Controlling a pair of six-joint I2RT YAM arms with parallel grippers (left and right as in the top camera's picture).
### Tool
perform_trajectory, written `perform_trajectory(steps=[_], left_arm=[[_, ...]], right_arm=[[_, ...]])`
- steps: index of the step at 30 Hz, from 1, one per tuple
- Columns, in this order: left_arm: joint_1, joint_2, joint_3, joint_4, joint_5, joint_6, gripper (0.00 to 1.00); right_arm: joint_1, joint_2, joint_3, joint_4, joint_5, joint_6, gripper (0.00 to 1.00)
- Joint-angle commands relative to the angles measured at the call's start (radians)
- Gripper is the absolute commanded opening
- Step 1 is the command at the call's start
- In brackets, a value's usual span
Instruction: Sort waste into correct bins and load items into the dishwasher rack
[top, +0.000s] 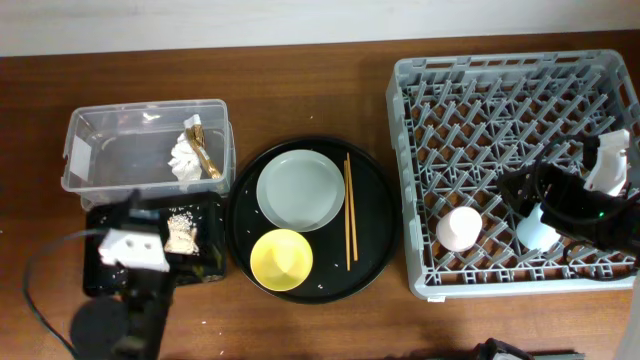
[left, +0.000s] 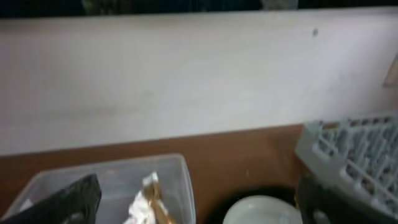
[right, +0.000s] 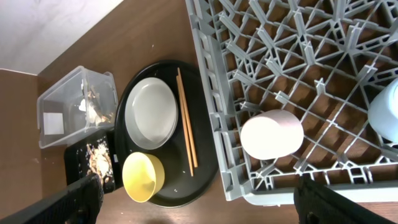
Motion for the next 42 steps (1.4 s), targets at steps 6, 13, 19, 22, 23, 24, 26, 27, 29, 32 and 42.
perform_trajectory(steps=[6, 13, 19, 22, 23, 24, 26, 27, 29, 32, 42], left_arm=[[0.023, -0.302, -0.401, 0.134, 0.056, 0.016, 0.99], [0.022, -0.397, -0.565, 0.19, 0.065, 0.014, 0.99], [0.02, -0.396, -0.65, 0.231, 0.07, 0.016, 0.99], [0.02, -0.396, -0.65, 0.232, 0.071, 0.016, 0.99], [0.02, -0.396, -0.65, 0.232, 0.071, 0.016, 0.99], [0.02, -0.396, -0.65, 0.231, 0.071, 0.016, 0.99], [0.02, -0.396, -0.65, 0.231, 0.071, 0.016, 0.99], [0.02, -0.396, -0.65, 0.232, 0.071, 0.016, 0.99], [0.02, -0.396, -0.65, 0.231, 0.071, 0.016, 0.99], [0.02, -0.396, -0.65, 0.231, 0.071, 0.016, 0.99], [0.02, -0.396, -0.65, 0.231, 0.071, 0.016, 0.99]], right_arm=[[-0.005, -0.002, 0.008, 0.002, 0.002, -0.007, 0.99], [-0.005, -0.002, 0.008, 0.002, 0.002, -0.007, 0.99], [-0.005, -0.002, 0.008, 0.002, 0.002, -0.007, 0.99], [-0.005, -0.002, 0.008, 0.002, 0.002, -0.007, 0.99], [-0.005, -0.002, 0.008, 0.002, 0.002, -0.007, 0.99], [-0.005, -0.002, 0.008, 0.002, 0.002, -0.007, 0.99], [-0.005, -0.002, 0.008, 0.002, 0.002, -0.007, 0.99], [-0.005, -0.002, 0.008, 0.002, 0.002, -0.007, 0.99], [-0.005, -0.002, 0.008, 0.002, 0.002, -0.007, 0.99], [-0.005, -0.001, 0.008, 0.059, 0.005, -0.007, 0.99], [0.491, 0.024, -0.064, -0.028, 0.133, -0.021, 0.99]])
